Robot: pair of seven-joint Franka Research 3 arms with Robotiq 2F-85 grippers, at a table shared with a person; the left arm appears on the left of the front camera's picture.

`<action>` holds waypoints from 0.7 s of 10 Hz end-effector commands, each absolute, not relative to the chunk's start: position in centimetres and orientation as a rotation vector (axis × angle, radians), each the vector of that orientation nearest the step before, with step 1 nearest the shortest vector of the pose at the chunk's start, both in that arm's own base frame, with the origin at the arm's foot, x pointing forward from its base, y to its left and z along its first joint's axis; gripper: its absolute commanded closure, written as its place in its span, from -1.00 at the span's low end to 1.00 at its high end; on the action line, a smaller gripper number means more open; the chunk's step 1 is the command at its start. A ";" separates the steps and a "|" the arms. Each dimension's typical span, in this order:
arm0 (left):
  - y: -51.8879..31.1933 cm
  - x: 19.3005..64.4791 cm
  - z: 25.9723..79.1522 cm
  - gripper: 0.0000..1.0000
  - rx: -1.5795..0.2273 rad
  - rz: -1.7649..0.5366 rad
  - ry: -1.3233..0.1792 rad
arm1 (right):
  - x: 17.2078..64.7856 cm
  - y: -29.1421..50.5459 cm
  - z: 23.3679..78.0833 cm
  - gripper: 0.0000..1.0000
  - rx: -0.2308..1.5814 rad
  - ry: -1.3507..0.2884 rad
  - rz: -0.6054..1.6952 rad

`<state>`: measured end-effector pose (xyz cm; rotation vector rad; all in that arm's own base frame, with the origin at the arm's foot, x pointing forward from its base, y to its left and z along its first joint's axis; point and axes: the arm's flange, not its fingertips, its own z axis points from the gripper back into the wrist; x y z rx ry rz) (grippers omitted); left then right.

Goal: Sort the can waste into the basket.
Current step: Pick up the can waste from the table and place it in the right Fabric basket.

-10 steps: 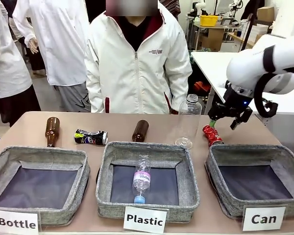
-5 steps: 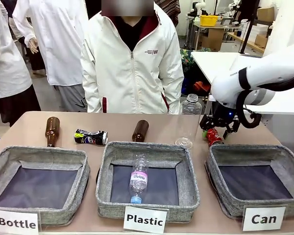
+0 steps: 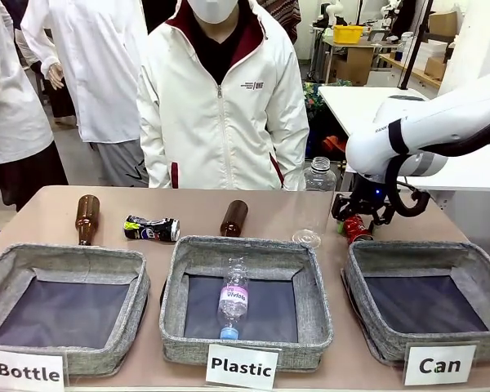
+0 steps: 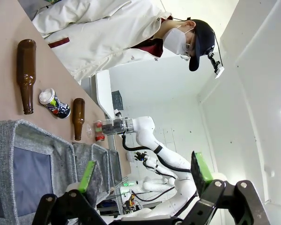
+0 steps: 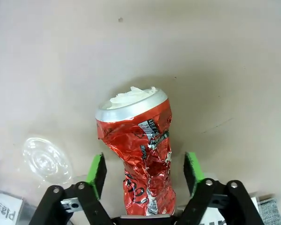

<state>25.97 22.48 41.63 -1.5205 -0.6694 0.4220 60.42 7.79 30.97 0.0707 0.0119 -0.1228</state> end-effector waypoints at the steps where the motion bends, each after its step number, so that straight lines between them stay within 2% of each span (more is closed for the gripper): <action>1: 22.2 25.5 41.6 -1.00 -1.520 0.396 -0.675 | 60.9 8.2 31.4 0.92 0.026 0.022 -0.159; 2: 22.2 25.5 41.6 -1.00 -1.520 0.396 -0.675 | 60.9 8.1 31.3 1.00 0.021 0.024 -0.167; 4: 22.2 25.5 41.6 -1.00 -1.520 0.396 -0.675 | 60.8 7.9 31.1 1.00 0.021 0.032 -0.174; 5: 22.2 25.5 41.6 -1.00 -1.520 0.396 -0.675 | 60.9 7.8 31.0 0.93 0.027 0.037 -0.176; 7: 22.2 25.5 41.6 -1.00 -1.520 0.396 -0.675 | 60.5 6.7 32.1 1.00 0.071 0.024 -0.199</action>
